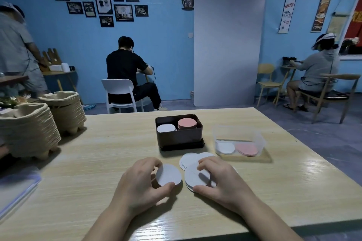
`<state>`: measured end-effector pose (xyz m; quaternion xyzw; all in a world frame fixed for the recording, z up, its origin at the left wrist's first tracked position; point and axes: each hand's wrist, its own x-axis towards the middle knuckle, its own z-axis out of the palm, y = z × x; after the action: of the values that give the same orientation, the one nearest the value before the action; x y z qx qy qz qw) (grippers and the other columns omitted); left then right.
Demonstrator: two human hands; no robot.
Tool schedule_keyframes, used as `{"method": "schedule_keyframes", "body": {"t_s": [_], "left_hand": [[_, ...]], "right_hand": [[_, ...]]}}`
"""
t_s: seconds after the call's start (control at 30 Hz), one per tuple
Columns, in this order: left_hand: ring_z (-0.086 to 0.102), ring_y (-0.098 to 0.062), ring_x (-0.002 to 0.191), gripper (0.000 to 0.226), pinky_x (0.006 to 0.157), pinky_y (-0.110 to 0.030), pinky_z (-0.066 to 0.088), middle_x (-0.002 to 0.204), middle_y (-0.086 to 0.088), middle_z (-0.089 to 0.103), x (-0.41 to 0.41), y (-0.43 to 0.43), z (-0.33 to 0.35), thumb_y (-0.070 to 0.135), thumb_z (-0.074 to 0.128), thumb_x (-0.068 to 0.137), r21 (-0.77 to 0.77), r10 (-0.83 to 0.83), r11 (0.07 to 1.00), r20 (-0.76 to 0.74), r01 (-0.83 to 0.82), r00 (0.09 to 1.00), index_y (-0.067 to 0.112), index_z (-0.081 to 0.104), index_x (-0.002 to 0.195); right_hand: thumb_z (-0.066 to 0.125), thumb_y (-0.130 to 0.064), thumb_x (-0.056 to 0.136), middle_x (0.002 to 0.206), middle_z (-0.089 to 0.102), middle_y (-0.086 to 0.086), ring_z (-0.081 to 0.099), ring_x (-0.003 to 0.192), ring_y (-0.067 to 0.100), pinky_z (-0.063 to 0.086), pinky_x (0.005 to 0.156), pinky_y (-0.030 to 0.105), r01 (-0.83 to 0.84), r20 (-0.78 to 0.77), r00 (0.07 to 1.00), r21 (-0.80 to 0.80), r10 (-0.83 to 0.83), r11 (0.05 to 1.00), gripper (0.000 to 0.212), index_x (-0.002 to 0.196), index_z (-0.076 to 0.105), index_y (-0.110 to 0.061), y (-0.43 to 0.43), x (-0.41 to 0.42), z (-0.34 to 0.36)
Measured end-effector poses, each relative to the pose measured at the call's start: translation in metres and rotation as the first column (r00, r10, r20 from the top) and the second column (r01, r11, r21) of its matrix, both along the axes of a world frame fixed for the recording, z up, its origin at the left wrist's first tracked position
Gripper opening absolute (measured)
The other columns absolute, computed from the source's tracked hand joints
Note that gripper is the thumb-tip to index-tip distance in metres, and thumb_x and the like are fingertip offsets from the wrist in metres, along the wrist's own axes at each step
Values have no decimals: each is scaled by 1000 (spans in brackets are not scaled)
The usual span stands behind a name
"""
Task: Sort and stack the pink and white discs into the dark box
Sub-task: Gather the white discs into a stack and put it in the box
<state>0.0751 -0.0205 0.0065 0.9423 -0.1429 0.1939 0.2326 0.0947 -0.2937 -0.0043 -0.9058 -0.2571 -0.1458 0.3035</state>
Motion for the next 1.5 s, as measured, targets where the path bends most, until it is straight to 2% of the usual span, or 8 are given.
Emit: {"method": "schedule_keyframes", "body": {"t_s": [0.17,0.33,0.43,0.77,0.93,1.07,1.23,1.5], "left_hand": [[56,-2,99,57,79,-28,50,107,23,60,4,-4,0,75,64,72,48,-91,995,17,90,996,34,58,111],[58,-8,94,57,78,-31,49,105,16,64,11,-23,4,74,64,75,153,-227,964,42,218,973,30,59,110],[57,-9,93,53,81,-33,49,104,15,63,16,-33,5,72,61,78,157,-260,955,45,251,964,30,58,110],[58,4,106,65,90,-27,52,113,25,63,16,-28,-3,65,77,74,-110,-329,939,-19,325,944,31,59,126],[60,-6,102,40,78,-35,57,107,23,63,17,-27,-4,52,75,81,-155,-367,920,-13,360,930,32,61,112],[61,-2,104,45,74,-32,59,111,24,65,20,-27,-10,50,77,80,-158,-358,921,15,356,934,34,62,119],[59,-1,91,47,64,-15,52,111,22,64,21,-26,-13,42,79,81,-109,-353,928,48,356,934,38,59,123],[58,-4,86,46,64,-6,44,110,22,59,23,-26,-13,49,72,80,-138,-379,913,60,384,923,36,62,123]], "right_hand": [[71,-67,75,129,54,-25,48,121,-7,45,98,23,-40,9,999,-48,40,998,53,116,58,-37,2,3,-2],[73,-63,77,134,54,-20,47,125,-7,37,97,10,-117,26,993,-67,119,991,56,122,60,-33,4,1,0],[74,-61,78,134,56,-17,50,123,-4,41,97,12,-137,44,989,-67,141,988,50,119,61,-34,3,1,0],[73,-62,81,129,57,-16,53,121,-4,50,93,26,-119,107,987,19,117,993,36,93,63,-29,0,1,-3],[77,-59,80,124,61,-12,57,120,1,51,93,31,-124,135,985,100,110,987,36,91,64,-27,-1,2,-2],[79,-57,79,126,63,-10,57,121,1,51,94,32,-132,148,982,121,114,984,36,91,63,-27,0,2,-2],[79,-54,80,130,63,-8,55,125,2,49,98,30,-142,148,981,120,124,983,36,91,63,-24,1,2,-2],[75,-54,83,137,61,-7,47,133,-5,45,103,28,-122,113,987,92,111,988,34,93,62,-25,1,2,-2]]}}
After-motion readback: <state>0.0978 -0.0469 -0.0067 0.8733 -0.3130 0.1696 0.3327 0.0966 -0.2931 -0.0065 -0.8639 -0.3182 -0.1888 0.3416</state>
